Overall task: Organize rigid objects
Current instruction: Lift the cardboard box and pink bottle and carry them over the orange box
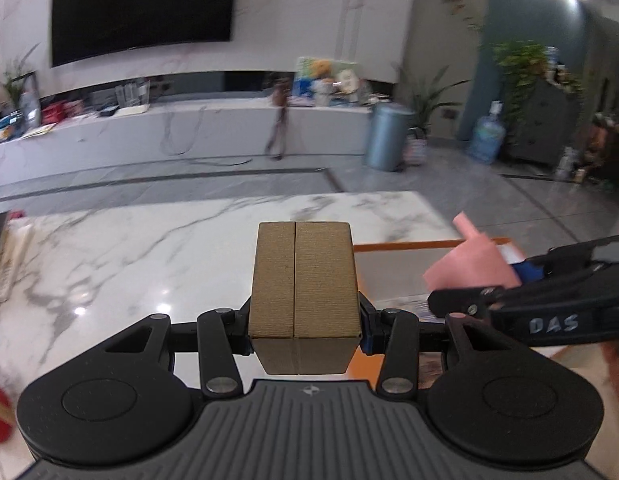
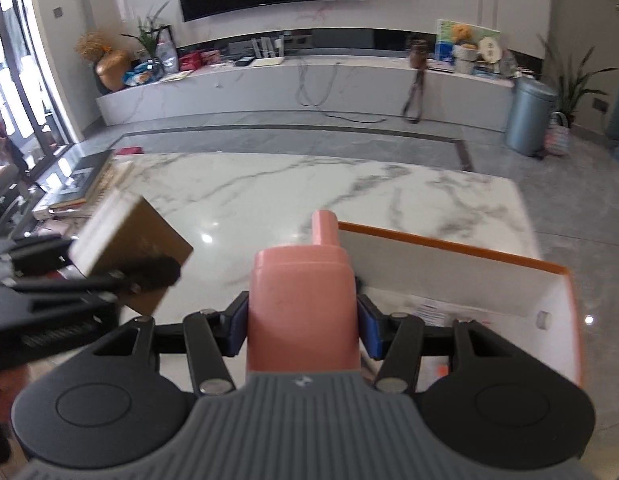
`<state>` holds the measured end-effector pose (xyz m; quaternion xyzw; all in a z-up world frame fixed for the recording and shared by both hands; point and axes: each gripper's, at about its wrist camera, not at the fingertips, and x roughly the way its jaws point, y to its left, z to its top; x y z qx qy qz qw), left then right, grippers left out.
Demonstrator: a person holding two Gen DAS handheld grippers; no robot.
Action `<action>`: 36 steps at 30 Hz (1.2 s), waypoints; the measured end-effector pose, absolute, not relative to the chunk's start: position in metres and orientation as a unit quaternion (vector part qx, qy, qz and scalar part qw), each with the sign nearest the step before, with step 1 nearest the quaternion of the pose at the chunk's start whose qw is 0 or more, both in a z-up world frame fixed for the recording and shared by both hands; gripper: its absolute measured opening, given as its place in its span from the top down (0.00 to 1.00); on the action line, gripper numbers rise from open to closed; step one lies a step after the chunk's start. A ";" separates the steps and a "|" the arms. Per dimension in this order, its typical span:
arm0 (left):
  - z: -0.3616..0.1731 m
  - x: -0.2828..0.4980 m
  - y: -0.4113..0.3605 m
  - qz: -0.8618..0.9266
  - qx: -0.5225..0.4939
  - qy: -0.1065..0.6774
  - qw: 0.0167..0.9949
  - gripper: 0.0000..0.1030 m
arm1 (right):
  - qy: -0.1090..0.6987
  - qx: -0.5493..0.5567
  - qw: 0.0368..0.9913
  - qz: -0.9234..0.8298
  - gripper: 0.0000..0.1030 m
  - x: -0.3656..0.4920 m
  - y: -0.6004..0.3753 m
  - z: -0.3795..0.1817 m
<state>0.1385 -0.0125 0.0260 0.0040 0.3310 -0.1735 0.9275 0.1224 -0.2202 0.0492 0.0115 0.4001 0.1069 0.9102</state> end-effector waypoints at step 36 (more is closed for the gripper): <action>-0.056 0.199 -0.223 -0.310 0.039 0.417 0.854 0.50 | 0.449 -0.067 0.891 0.019 0.47 0.144 -0.388 -0.047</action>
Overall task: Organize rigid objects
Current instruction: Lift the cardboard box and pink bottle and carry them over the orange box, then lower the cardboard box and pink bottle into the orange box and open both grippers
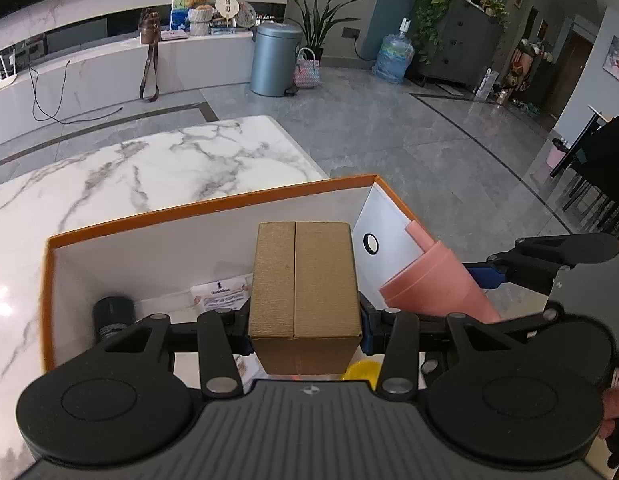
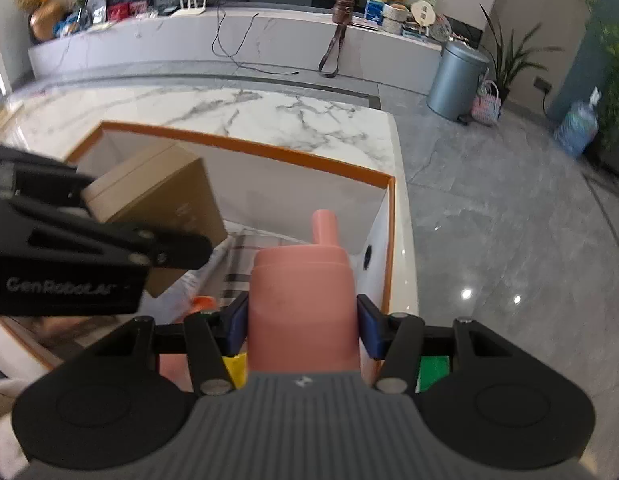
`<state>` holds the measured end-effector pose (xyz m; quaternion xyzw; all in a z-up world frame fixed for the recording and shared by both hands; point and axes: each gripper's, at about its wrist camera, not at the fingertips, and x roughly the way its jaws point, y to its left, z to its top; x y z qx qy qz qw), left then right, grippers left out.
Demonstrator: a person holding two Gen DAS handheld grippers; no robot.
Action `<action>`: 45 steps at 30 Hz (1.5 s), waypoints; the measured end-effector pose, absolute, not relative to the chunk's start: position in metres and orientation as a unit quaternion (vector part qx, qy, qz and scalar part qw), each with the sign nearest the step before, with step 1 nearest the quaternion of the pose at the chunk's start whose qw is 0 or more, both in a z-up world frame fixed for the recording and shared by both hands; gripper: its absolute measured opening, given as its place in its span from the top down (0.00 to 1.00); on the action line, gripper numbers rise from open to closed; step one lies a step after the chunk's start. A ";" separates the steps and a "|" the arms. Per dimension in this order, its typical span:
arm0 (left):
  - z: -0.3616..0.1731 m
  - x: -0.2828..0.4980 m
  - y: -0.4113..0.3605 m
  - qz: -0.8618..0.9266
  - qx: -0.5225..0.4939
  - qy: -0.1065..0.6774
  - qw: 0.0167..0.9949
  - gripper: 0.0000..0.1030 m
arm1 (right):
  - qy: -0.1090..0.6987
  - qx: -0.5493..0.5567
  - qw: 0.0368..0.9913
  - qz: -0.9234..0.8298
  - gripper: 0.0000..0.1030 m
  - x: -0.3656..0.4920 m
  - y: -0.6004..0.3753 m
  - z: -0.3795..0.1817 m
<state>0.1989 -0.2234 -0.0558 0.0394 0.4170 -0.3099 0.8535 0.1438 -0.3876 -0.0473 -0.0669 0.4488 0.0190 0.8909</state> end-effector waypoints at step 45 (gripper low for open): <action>-0.102 0.216 -0.265 -0.279 0.085 0.467 0.835 0.50 | 0.411 -0.221 0.884 0.014 0.36 0.141 -0.358 -0.082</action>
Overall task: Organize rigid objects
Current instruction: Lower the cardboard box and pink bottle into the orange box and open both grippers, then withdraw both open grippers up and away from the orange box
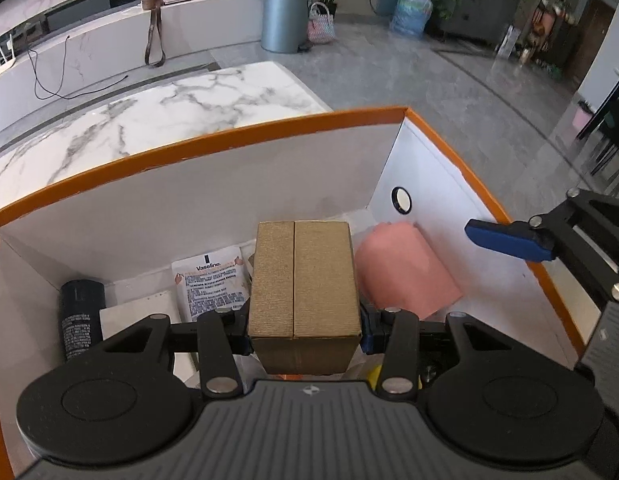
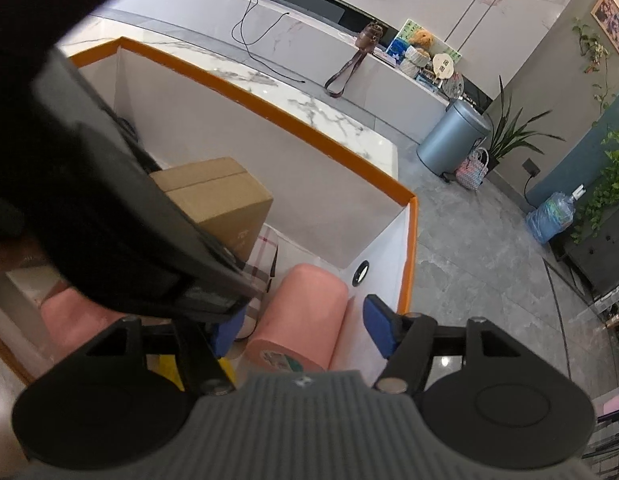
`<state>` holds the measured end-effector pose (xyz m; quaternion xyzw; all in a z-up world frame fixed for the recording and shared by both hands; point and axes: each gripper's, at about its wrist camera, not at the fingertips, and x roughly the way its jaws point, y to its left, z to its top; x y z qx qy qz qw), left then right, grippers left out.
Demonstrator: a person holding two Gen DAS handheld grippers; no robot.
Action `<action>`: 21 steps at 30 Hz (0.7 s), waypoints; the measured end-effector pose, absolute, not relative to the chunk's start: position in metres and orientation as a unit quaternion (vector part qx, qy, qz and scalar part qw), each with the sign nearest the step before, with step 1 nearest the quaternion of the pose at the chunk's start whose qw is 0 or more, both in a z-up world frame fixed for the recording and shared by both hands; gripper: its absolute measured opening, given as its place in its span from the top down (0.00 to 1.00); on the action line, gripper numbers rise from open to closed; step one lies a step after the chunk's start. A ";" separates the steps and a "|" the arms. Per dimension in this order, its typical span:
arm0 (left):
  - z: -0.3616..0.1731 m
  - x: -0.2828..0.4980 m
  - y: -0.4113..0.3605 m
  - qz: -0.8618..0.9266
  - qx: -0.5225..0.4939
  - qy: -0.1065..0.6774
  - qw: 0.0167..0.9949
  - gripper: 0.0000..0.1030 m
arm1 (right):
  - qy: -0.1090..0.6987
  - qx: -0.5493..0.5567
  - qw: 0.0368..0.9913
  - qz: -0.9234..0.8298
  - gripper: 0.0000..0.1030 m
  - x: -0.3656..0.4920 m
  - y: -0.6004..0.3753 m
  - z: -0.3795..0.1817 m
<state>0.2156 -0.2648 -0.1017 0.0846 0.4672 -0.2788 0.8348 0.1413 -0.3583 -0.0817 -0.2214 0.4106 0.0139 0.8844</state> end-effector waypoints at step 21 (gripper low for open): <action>-0.078 0.201 -0.242 -0.301 0.041 0.449 0.840 0.25 | 0.389 -0.202 0.899 0.004 0.23 0.126 -0.356 -0.058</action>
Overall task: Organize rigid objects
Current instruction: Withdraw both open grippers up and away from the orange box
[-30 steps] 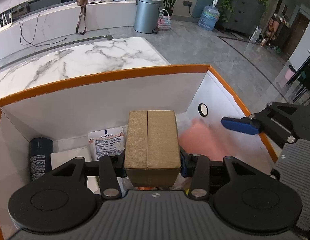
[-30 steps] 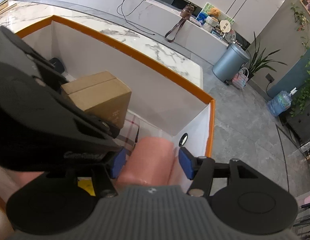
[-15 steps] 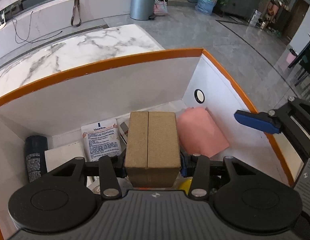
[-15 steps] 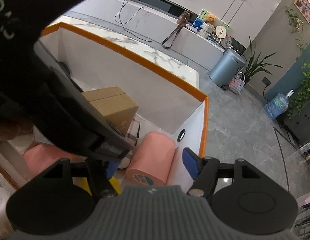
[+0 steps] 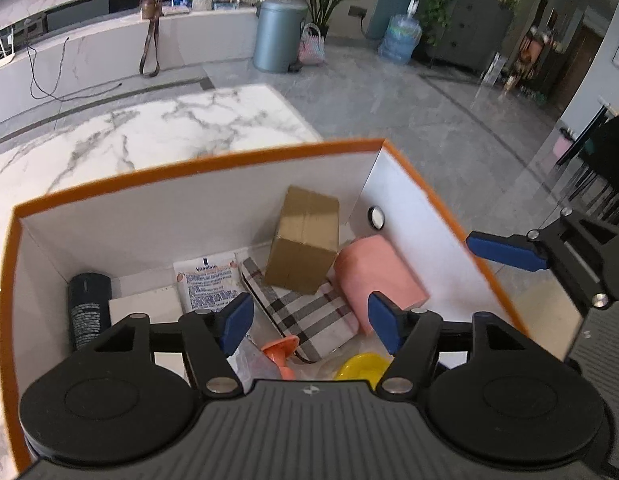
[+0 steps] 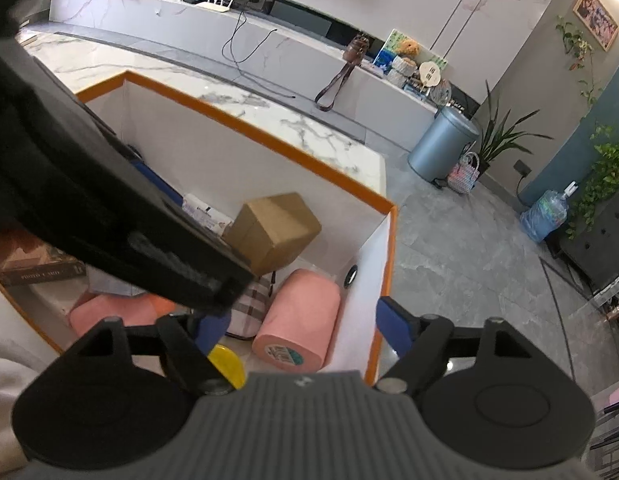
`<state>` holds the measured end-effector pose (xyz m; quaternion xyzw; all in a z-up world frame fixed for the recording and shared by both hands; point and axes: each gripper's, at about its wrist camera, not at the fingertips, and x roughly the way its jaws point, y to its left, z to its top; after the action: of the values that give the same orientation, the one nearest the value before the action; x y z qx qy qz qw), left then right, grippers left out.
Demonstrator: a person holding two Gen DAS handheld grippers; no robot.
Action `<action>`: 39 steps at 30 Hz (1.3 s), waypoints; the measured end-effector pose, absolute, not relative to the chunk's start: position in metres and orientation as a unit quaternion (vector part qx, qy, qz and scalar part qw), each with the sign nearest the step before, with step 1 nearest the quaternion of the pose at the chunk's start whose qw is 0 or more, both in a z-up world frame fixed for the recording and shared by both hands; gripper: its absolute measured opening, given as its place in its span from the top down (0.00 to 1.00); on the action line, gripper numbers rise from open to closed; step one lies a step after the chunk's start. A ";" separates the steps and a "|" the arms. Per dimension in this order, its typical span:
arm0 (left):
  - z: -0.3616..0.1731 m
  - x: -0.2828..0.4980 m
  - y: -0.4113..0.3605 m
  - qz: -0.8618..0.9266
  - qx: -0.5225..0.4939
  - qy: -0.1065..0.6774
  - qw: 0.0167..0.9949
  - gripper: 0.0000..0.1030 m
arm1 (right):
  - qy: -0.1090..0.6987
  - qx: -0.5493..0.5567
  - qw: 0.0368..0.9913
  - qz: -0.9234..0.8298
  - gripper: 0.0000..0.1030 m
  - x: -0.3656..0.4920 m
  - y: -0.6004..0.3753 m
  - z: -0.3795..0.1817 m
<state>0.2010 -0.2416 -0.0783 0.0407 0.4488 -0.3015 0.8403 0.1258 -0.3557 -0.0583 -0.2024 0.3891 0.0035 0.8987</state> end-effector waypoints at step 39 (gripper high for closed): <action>-0.014 0.083 -0.082 -0.147 0.031 0.239 0.959 0.03 | 0.211 0.025 0.975 -0.072 0.04 0.001 -0.287 -0.019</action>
<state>0.0830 -0.0822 -0.0141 0.0305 0.2390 -0.1470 0.9594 0.0007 -0.2866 -0.0188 0.0251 0.2106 -0.0724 0.9746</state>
